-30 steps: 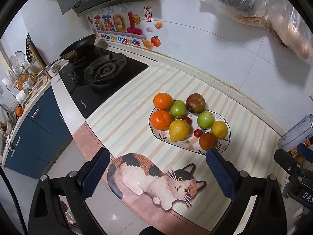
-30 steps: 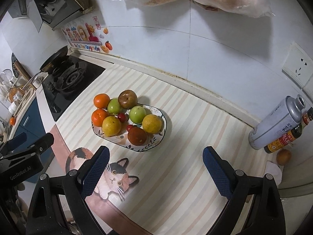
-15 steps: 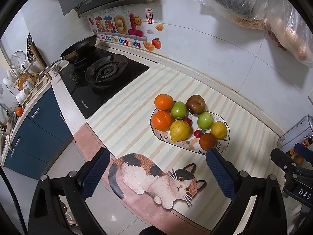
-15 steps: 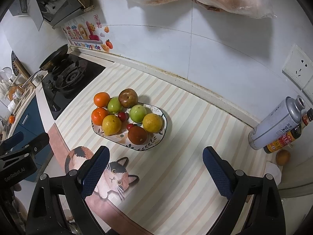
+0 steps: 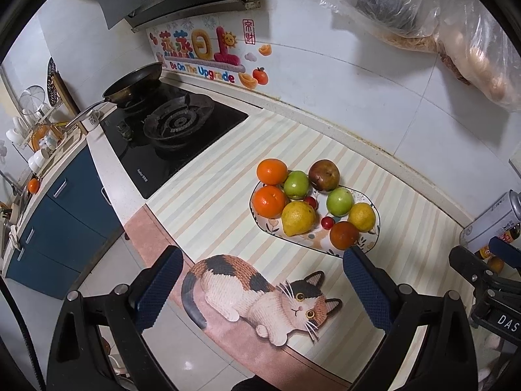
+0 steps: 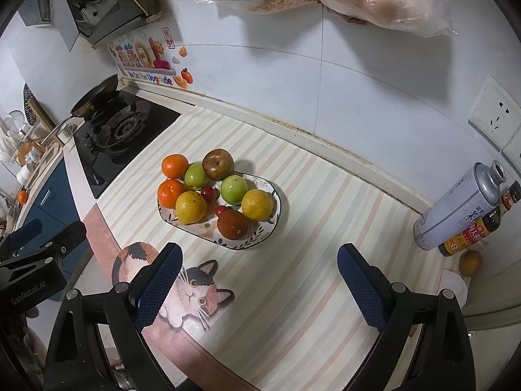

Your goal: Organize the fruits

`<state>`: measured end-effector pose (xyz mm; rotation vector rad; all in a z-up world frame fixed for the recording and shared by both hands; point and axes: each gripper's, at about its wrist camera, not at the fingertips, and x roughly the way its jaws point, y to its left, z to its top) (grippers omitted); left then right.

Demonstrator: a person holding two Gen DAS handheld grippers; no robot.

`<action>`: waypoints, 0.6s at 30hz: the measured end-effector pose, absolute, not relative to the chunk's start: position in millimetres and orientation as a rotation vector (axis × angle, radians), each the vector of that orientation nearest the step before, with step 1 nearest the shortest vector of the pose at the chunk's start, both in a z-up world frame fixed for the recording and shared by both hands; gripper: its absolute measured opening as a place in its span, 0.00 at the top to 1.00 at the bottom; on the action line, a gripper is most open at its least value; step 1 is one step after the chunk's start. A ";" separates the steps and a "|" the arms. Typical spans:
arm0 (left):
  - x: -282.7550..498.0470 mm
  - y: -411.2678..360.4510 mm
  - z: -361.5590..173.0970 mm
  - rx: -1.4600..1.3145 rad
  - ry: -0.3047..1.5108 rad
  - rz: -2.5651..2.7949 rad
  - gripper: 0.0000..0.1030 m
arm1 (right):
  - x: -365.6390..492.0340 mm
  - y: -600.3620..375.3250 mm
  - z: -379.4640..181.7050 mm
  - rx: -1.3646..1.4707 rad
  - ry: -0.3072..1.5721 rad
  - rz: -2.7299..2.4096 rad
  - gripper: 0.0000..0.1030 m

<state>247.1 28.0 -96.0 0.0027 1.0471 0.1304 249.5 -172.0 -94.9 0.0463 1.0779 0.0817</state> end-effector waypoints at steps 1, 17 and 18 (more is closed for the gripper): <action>246.4 27.5 -95.1 0.006 1.044 0.134 0.02 | 249.1 -172.2 -94.7 0.047 1.077 0.081 0.05; 230.8 25.3 -94.2 -0.004 1.036 0.137 0.00 | 239.5 -173.5 -87.8 0.032 1.057 0.096 0.04; 230.1 24.8 -94.0 -0.004 1.037 0.135 0.00 | 239.2 -173.3 -87.5 0.032 1.058 0.100 0.03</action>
